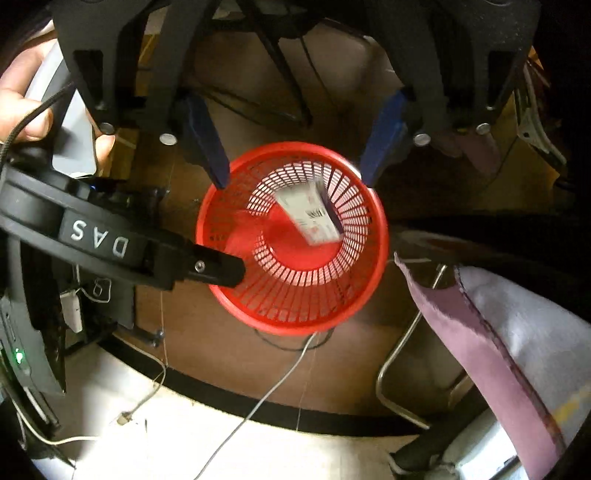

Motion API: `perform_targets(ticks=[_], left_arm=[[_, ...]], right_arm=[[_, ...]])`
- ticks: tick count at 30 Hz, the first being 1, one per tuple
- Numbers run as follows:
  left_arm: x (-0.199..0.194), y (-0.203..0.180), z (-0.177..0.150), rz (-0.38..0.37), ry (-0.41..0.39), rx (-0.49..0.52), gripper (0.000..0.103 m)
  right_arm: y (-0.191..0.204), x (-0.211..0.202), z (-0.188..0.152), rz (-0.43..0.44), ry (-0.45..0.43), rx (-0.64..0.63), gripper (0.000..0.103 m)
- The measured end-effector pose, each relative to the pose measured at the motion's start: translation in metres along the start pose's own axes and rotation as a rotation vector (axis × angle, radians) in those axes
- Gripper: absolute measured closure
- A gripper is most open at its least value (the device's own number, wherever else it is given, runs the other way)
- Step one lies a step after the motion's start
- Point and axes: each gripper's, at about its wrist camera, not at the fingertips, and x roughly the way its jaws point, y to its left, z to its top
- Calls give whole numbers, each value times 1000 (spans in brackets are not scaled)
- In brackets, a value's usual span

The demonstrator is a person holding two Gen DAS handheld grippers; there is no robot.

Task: Collect trash
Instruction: 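Carry both items to the red wastebasket and open both tools to drop them, then swing both tools back over the table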

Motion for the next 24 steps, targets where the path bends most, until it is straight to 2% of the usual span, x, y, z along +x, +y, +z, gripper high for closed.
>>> perform_targets(ticks=[2,6,14,21,24], left_arm=[[-4,-16,2,3,-5,9,29],[-26,-15,-10,-6,-24,7,26],[-106,-24,-54,62,-184,59,24],[-199,-7,-101,63,-335,25,19],[-233,6,-122,91,-403,5,14]], right_arm=[[0,-13,-1,-12,-34,-7,29],[1,-40,-5,-7,-85,7,28],[26,-115,-16,-69,-218,-83,19],[84,-169,-43,-53,-331,-229,14],[117,-182,-62,-31,-359,-305,11]])
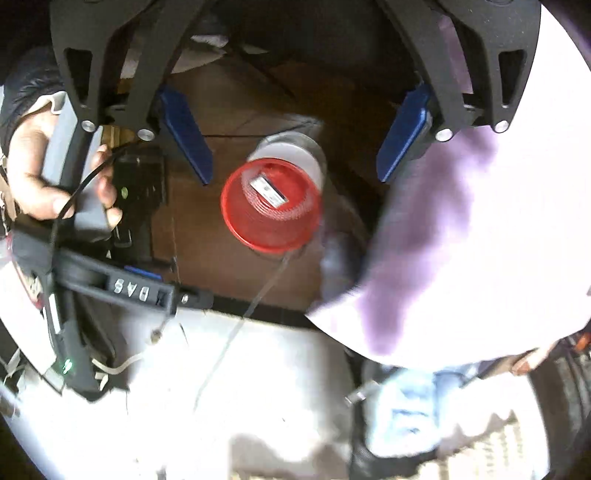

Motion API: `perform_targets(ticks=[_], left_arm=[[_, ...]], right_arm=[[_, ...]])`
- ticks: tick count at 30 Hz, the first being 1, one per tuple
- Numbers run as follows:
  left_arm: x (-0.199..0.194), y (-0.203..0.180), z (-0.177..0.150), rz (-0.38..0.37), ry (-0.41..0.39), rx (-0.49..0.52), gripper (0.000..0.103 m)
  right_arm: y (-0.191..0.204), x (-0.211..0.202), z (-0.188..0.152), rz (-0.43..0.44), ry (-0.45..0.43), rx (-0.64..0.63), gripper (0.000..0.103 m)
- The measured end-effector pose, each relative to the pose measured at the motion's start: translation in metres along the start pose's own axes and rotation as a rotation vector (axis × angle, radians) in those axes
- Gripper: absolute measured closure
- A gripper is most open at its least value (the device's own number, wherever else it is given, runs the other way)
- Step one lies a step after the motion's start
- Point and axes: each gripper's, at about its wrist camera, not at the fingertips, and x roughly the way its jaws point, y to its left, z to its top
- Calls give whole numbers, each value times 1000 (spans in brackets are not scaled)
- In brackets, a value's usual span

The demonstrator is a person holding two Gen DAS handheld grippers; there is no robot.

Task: Collect trash
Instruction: 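Swing both tools back over the table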

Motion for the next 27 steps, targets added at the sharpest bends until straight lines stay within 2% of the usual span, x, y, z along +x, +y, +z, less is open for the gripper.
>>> perform_targets(ticks=[7,14,21,25,27], left_arm=[[-90,64,-27,152,-152,-50,11],[-151,135,-58,234,-237,-180,11],[-189,214,-91,337,-221,-322,10],[-215,267,-109,502,-248,-428,9],[-222,288,-120,508,-264,-471,8]], right_arm=[[105,-20,-13,69,-21,-193,6],[203,-29,-40,103,-35,-408,6],[291,-36,-71,210,-9,-554,6],[344,-45,-90,272,-6,-631,6],[363,-47,-97,294,-5,-658,6]])
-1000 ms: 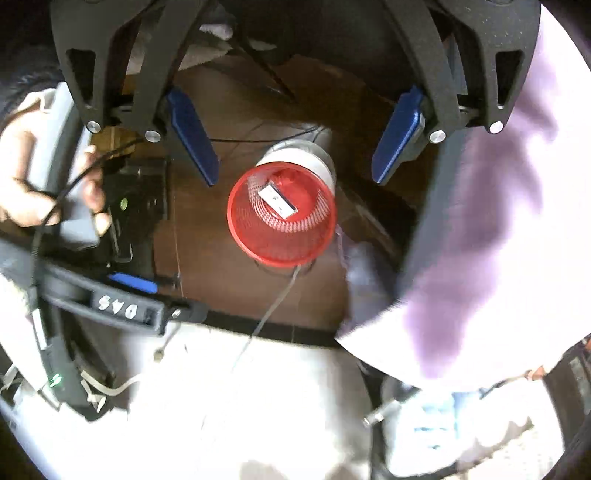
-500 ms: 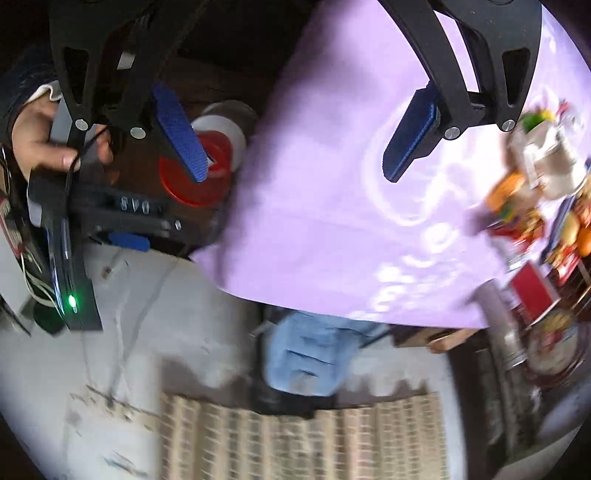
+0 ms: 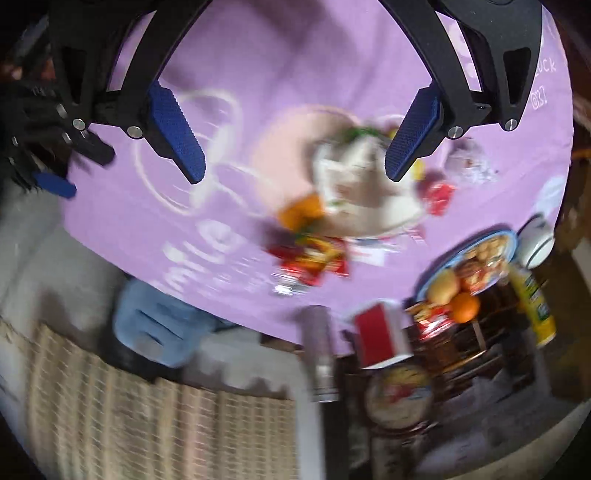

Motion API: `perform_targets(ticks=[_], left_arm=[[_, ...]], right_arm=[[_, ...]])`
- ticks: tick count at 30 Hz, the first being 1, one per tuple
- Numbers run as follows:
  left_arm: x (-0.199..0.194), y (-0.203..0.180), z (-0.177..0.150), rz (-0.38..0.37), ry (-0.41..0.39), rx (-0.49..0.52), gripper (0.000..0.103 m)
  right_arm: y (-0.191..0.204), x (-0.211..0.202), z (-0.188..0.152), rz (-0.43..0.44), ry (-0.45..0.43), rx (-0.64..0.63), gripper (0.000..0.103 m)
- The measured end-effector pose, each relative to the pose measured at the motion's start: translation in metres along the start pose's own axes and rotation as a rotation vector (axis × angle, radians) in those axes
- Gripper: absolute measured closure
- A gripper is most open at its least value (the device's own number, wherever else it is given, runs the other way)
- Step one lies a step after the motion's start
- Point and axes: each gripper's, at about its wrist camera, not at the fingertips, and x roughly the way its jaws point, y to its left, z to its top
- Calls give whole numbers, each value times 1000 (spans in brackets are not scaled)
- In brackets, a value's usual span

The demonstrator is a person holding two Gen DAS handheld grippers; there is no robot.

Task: Collect trash
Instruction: 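Swing both tools back over the table, then grasp the white paper cup with the left tool while the right tool grasps the green tea carton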

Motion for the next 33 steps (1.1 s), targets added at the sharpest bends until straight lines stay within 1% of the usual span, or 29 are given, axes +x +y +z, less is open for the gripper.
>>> perform_targets(ticks=[3,5,6,7,8,11,14,16,19,20,22,24,26,28,30,33], left_arm=[[9,44,2,12,5,-106,8],[14,74,0,47,35,-210,8],[14,84,-1,48,43,-256,8],[16,94,-1,33,33,-301,8],[16,97,-2,36,34,-316,8],[23,97,-1,71,29,-295,9],[31,87,2,72,-5,-264,16],[38,83,5,72,-19,-258,27],[53,78,7,51,-13,-238,39],[57,76,7,44,-6,-234,39],[66,70,5,32,17,-224,45],[68,66,4,32,18,-221,47],[68,60,3,64,-7,-194,62],[65,58,3,47,-12,-182,68],[57,62,4,19,-27,-205,70],[25,77,7,-57,-98,-280,70]], right_arm=[[29,8,6,33,4,-32,6],[41,16,8,57,15,-37,6],[48,23,7,70,24,-38,6],[52,27,7,77,32,-38,6],[56,33,7,89,42,-36,6],[64,46,4,114,66,-33,6],[67,55,0,137,86,-25,6],[67,57,-3,145,97,-17,6],[62,57,-5,151,107,-5,6],[60,56,-6,151,107,0,6],[57,55,-6,147,106,13,6],[54,54,-7,146,108,26,6],[54,53,-7,141,110,29,6],[55,52,-7,133,109,22,6],[58,49,-6,127,104,11,6],[63,45,-3,117,89,-12,6]])
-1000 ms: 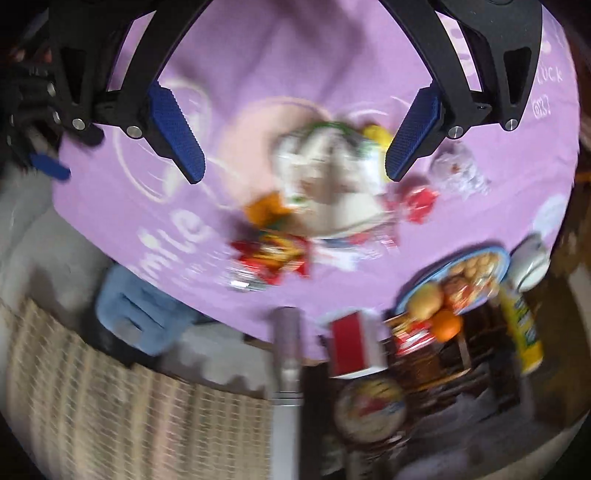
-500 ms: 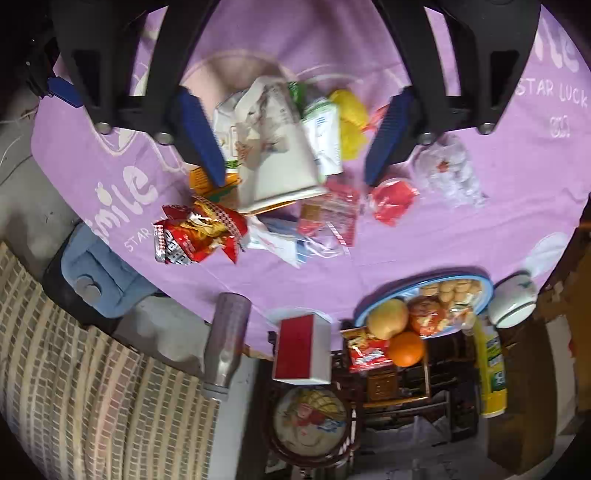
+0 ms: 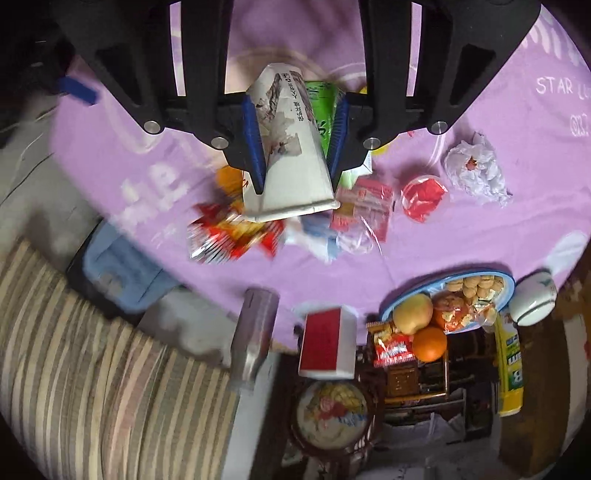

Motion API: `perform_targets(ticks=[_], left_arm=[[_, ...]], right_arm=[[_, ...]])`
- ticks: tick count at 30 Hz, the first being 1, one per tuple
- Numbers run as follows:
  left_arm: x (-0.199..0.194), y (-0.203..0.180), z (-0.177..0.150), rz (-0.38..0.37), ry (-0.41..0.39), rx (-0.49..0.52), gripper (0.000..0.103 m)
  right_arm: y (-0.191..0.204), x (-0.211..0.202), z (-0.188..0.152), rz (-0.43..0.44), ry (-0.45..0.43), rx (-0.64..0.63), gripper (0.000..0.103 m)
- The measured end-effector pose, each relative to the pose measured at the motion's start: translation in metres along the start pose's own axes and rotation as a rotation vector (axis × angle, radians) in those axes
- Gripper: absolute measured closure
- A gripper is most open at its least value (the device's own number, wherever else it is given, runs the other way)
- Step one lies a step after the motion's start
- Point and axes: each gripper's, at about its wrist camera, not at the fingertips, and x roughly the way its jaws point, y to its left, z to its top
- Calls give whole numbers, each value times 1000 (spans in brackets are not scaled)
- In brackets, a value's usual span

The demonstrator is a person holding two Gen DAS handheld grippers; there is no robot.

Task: Collect trash
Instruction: 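Grasp the white paper cup with the left tool while the right tool grasps the green tea carton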

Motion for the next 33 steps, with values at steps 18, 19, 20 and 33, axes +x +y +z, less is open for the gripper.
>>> perform_targets(ticks=[18,19,20,33], left_arm=[[-24,57,11,133,-5,-196,69],[-24,59,11,133,-4,-204,69],[-26,61,9,132,-5,-209,69],[-27,58,8,121,-6,-197,69]], right_arm=[[93,111,59,137,236,-232,28],[95,117,60,137,247,-230,33],[99,124,61,141,249,-227,35],[74,61,56,198,86,-161,80]])
